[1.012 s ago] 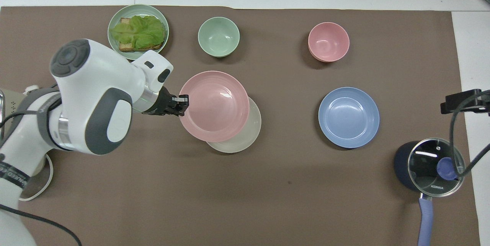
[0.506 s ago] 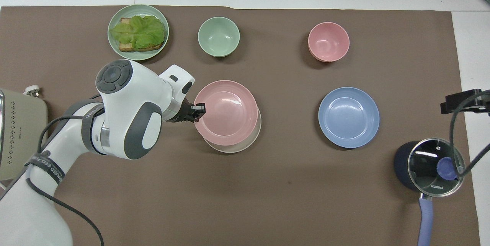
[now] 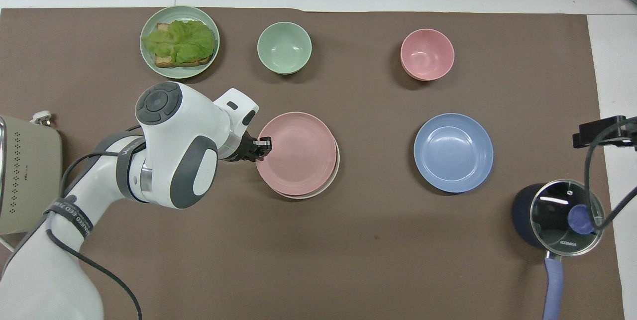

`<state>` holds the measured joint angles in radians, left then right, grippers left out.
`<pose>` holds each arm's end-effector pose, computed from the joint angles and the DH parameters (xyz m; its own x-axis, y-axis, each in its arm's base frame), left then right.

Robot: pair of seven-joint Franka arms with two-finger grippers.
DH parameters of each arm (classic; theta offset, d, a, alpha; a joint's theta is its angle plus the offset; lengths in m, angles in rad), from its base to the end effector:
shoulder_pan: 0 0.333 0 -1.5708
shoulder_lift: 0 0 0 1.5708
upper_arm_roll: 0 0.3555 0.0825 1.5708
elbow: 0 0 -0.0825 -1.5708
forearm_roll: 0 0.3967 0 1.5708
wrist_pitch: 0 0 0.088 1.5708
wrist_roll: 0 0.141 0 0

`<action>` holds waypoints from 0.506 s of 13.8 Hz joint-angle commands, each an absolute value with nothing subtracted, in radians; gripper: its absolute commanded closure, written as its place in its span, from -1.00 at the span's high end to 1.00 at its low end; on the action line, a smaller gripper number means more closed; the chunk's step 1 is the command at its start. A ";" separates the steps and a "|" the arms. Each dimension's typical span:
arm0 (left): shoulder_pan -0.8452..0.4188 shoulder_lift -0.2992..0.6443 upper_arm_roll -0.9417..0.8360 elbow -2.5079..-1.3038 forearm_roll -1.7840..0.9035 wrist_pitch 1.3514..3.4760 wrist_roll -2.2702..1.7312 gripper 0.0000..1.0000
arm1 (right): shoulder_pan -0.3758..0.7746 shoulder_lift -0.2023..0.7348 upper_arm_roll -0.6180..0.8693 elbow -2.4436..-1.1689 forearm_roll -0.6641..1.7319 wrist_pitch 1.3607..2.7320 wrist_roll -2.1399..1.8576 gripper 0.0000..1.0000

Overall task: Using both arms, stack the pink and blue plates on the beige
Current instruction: 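Carry the pink plate onto the beige plate and release it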

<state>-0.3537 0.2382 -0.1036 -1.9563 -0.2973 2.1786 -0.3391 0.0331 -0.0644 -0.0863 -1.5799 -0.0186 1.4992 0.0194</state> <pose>0.5504 -0.2896 0.3554 0.9914 0.0420 -0.1238 0.0703 -0.9698 0.2334 0.5358 -0.0330 0.6548 0.9972 -0.0736 -0.0163 -0.0734 -0.9972 0.0133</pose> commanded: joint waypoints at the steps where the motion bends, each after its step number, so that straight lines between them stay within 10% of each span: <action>1: -0.371 0.230 -0.089 -1.970 -0.314 2.207 -0.328 1.00 | 0.028 -0.066 -0.083 -1.582 -0.009 1.500 0.021 1.00; 7: -0.353 0.232 -0.081 -1.956 -0.296 2.189 -0.324 1.00 | 0.028 -0.066 -0.083 -1.582 -0.009 1.500 0.021 1.00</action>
